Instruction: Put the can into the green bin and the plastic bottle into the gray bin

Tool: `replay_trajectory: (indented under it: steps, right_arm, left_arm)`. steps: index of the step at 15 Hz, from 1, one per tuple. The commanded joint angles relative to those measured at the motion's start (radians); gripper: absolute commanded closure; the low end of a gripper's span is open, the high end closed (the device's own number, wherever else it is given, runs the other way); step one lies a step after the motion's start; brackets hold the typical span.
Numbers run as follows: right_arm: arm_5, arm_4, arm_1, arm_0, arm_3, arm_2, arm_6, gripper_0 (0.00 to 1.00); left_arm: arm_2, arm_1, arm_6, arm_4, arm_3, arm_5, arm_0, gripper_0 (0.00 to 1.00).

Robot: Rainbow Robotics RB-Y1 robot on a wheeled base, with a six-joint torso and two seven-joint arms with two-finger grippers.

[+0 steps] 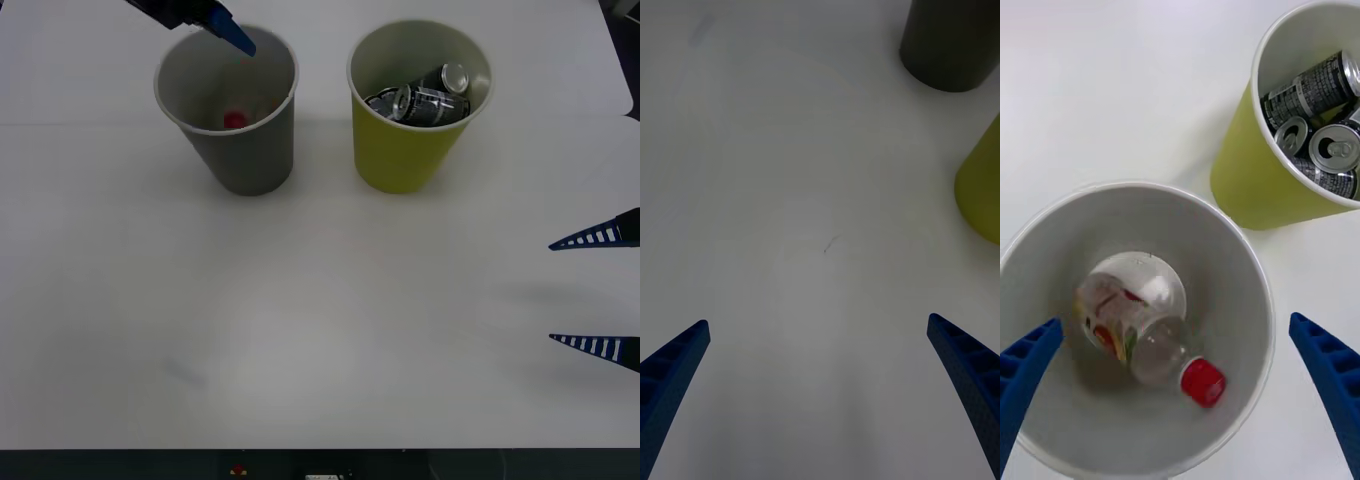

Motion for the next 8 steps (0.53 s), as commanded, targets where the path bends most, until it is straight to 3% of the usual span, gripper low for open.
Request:
replay_trajectory:
  steps: [1,6,8]
  right_arm:
    - [0.0,0.0,0.0,0.0,0.0,0.0,0.0,0.0]
    - [0.0,0.0,0.0,0.0,0.0,0.0,0.0,0.0]
    - [0.0,0.0,0.0,0.0,0.0,0.0,0.0,0.0]
  left_arm:
    - [0.0,0.039,-0.075,0.057,0.001,0.018,0.019,0.0]
    - [0.012,0.137,-0.184,0.251,-0.008,0.053,0.102,0.0]
    - [0.028,0.18,-0.205,0.3,-0.066,0.067,0.157,0.0]
